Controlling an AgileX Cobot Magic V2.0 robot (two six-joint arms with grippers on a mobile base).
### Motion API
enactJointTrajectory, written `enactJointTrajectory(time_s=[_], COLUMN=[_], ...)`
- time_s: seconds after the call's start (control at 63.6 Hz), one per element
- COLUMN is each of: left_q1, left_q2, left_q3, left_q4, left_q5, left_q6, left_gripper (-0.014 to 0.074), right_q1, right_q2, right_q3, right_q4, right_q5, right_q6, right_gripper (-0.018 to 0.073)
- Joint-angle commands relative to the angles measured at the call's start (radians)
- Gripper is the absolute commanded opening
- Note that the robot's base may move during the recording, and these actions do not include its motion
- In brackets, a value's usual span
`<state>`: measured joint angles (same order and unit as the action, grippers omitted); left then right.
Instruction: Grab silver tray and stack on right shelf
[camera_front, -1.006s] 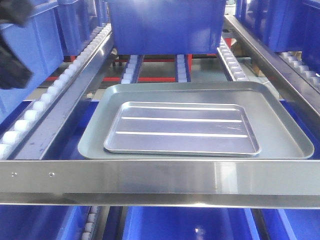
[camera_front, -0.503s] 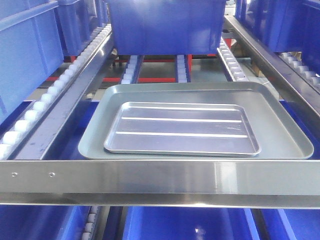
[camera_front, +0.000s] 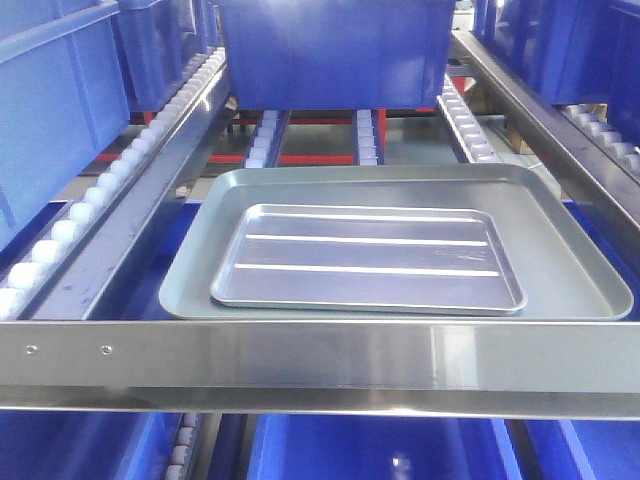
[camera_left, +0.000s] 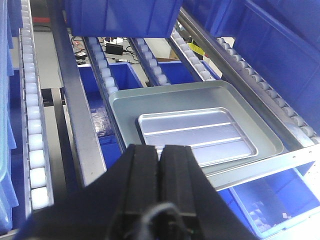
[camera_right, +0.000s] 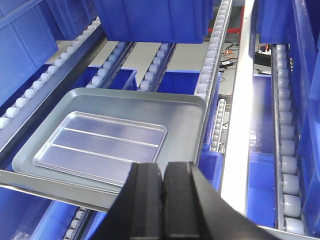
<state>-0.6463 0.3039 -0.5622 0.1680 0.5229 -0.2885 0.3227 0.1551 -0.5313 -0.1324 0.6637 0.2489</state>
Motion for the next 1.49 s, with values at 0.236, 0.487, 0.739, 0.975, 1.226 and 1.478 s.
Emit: enactJointTrajectory(time_s=[0.236,0.487,0.739,0.975,1.226,1.478], left_q1=[-0.005,0.18,0.43,0.578,0.593,0.593], left_q2=[0.011,-0.044,-0.237,-0.32,-0.32,-0.32], left_q3=[-0.017,0.109,0.336,0.547,0.61,0.61], left_q4=[-0.038,-0.179,-0.187,-0.237,-0.24,-0.24], left_q5=[-0.111,-0.234,-0.335,-0.515,-0.625,-0.625], left_q6=[0.002,0.231,0.241,0.241,0.241,0.241], left_gripper=[-0.0101,-0.0101,-0.0101,-0.0101,-0.0101,-0.0101], right_q1=[-0.001,-0.001,-0.001,-0.001,-0.001,-0.001], right_q2=[0.011,0.011,0.011,0.011,0.011,0.011], right_q3=[-0.024,-0.024,-0.024,-0.024,-0.024,-0.024], right_q4=[-0.017,-0.017,-0.017,-0.017,-0.017,-0.017], right_q5=[-0.081,-0.081,-0.081,-0.081,-0.082,-0.082], right_q6=[-0.01,-0.01,-0.01,-0.01,-0.01,-0.01], right_gripper=[0.0057,0.0057,0.0057,0.0057,0.0057,0.0057])
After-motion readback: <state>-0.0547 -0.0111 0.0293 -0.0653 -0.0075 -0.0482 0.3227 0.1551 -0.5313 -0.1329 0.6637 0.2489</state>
